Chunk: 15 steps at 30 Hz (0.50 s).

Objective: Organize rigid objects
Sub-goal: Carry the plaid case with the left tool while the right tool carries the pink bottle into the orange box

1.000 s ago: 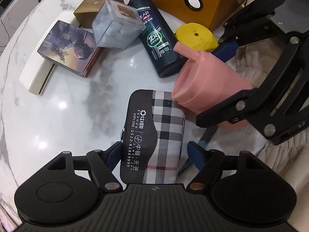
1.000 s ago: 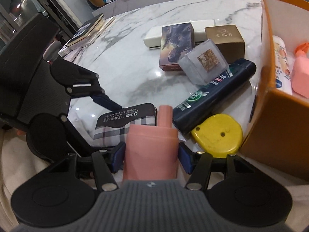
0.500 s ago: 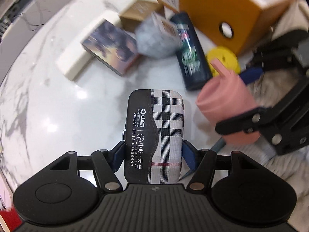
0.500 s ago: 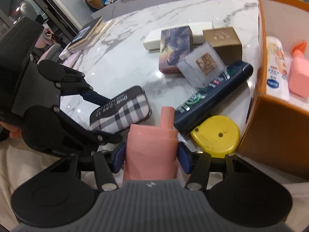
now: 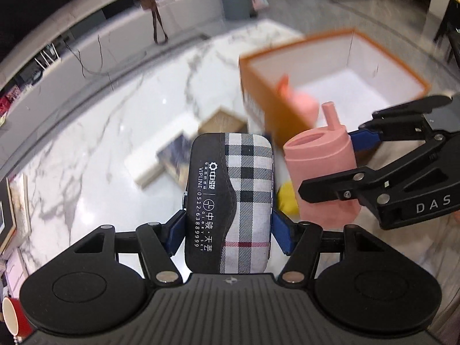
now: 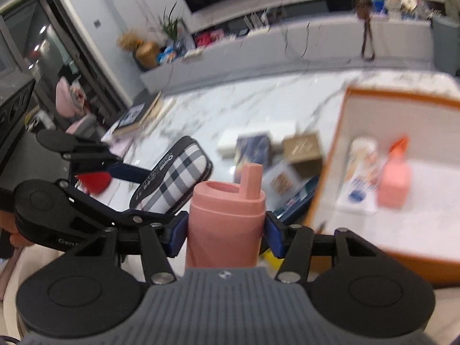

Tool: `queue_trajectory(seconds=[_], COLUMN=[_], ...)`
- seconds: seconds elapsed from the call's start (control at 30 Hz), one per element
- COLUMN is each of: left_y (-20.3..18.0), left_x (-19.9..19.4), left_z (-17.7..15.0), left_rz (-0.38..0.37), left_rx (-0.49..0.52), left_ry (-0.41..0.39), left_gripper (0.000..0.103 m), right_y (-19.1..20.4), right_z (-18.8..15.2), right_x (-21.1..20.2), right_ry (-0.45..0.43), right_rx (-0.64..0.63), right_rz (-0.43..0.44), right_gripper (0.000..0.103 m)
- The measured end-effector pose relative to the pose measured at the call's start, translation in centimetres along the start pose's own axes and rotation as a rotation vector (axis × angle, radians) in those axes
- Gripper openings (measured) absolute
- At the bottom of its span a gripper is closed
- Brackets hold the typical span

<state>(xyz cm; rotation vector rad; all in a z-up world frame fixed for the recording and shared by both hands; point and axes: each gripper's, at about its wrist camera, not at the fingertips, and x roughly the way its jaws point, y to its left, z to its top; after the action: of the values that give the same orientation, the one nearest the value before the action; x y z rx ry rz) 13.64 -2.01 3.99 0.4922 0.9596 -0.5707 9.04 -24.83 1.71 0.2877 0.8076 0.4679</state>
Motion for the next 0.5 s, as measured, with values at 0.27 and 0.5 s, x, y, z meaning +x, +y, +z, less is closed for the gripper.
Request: queue_trajectory(seconds=[0.27,0.5], left_y=[-3.8,-7.6], left_x=[0.6,5.9], left_z=[7.1,12.2], left_rz=[-0.122,-0.231], left_rx=[-0.037,-0.111], left_ry=[-0.069,-0.034], left_gripper=[0.072,0.072], right_y=[-5.1,-11.9], right_z=[3.9,6.2], right_x=[-6.5,-8.2], right_ry=[-0.077,0.011], right_rx=[0.028,0.069], right_rz=[-0.141,-0.265], right_gripper=[0.056,0.056])
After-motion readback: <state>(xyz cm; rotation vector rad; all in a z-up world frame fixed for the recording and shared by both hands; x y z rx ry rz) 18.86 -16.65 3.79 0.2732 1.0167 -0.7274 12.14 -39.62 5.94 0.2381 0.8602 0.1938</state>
